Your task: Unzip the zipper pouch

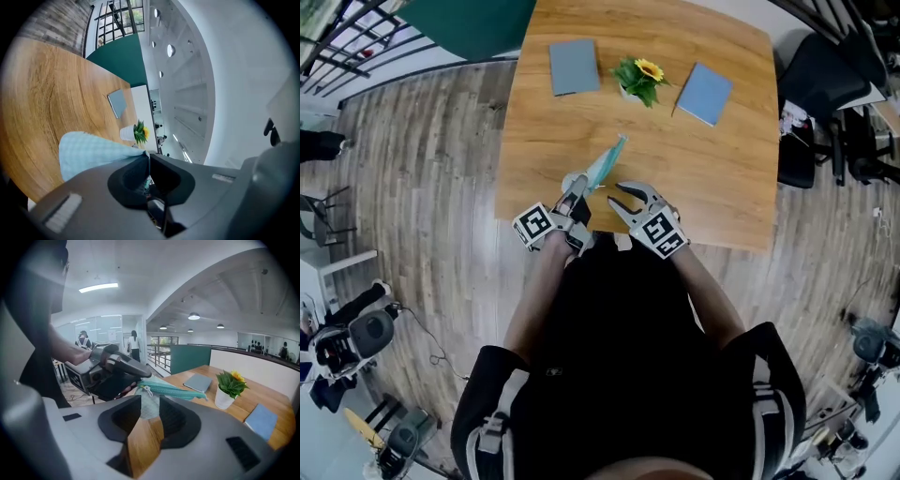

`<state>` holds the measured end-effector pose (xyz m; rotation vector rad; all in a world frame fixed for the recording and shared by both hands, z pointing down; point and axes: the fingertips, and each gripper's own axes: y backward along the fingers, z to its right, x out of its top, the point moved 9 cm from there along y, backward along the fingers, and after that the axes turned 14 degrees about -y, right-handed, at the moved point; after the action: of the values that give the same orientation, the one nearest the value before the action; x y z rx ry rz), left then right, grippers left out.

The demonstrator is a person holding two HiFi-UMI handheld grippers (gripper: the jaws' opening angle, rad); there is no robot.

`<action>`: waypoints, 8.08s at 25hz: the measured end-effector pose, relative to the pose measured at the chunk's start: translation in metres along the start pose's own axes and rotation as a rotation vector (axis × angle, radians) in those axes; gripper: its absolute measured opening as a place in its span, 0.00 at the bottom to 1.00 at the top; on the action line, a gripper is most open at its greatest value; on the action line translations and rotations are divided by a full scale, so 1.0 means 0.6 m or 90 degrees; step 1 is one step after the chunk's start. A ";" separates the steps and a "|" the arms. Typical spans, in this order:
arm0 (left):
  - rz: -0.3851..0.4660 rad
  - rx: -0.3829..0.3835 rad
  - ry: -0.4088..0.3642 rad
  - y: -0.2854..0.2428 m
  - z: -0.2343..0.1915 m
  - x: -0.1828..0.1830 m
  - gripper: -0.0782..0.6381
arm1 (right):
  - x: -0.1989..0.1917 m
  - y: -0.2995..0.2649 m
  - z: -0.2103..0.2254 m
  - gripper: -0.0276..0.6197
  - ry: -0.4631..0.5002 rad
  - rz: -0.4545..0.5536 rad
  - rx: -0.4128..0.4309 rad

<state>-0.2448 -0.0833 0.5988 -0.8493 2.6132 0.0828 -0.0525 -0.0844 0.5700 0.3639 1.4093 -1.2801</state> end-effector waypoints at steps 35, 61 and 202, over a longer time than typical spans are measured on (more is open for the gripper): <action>0.071 -0.055 -0.062 0.089 0.112 0.047 0.12 | 0.090 -0.002 -0.094 0.14 0.114 0.091 0.067; 0.056 -0.022 -0.038 0.091 0.081 0.046 0.12 | 0.094 -0.014 -0.090 0.05 0.127 0.084 0.026; -0.018 -0.054 -0.050 0.058 0.102 0.020 0.11 | 0.091 -0.014 -0.015 0.06 -0.041 0.148 -0.123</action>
<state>-0.2522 -0.0509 0.5355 -0.8944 2.5392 0.2160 -0.0806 -0.1032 0.5256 0.3405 1.3786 -0.9514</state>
